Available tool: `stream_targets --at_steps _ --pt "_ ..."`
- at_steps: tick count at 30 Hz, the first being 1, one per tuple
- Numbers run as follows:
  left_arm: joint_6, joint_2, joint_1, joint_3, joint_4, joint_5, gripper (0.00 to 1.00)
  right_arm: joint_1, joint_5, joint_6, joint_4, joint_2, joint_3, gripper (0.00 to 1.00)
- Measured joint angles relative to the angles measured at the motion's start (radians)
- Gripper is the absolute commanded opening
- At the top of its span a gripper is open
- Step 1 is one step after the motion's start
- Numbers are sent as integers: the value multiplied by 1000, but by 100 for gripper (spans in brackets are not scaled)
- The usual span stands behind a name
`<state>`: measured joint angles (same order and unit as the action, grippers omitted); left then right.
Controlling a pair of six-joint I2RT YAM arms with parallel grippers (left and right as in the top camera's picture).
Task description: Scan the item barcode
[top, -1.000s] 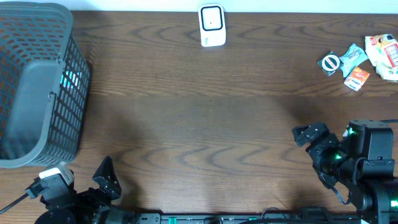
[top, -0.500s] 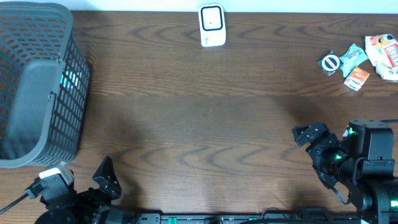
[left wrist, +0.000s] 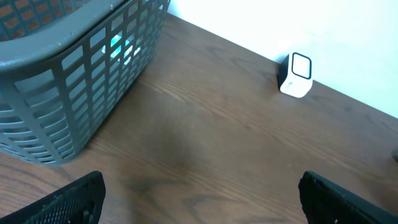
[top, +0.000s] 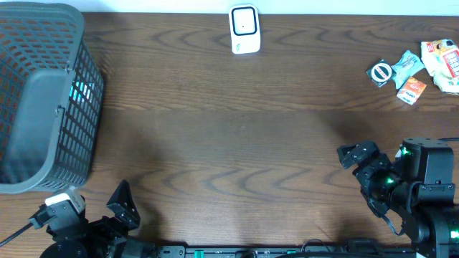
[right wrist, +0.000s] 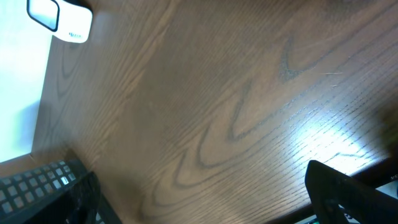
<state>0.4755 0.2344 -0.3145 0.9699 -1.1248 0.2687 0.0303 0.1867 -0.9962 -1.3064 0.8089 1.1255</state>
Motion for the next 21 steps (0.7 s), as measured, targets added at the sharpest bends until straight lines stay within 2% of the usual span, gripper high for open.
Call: stream_targets --at_steps 13,16,21 --pt "0 0 0 0 0 0 98 0 -59 50 -71 0 -3 99" --pt "0 0 0 0 0 0 98 0 -107 100 13 -13 -28 99" --pt "0 0 0 0 0 0 98 -16 -92 321 325 -111 -174 99"
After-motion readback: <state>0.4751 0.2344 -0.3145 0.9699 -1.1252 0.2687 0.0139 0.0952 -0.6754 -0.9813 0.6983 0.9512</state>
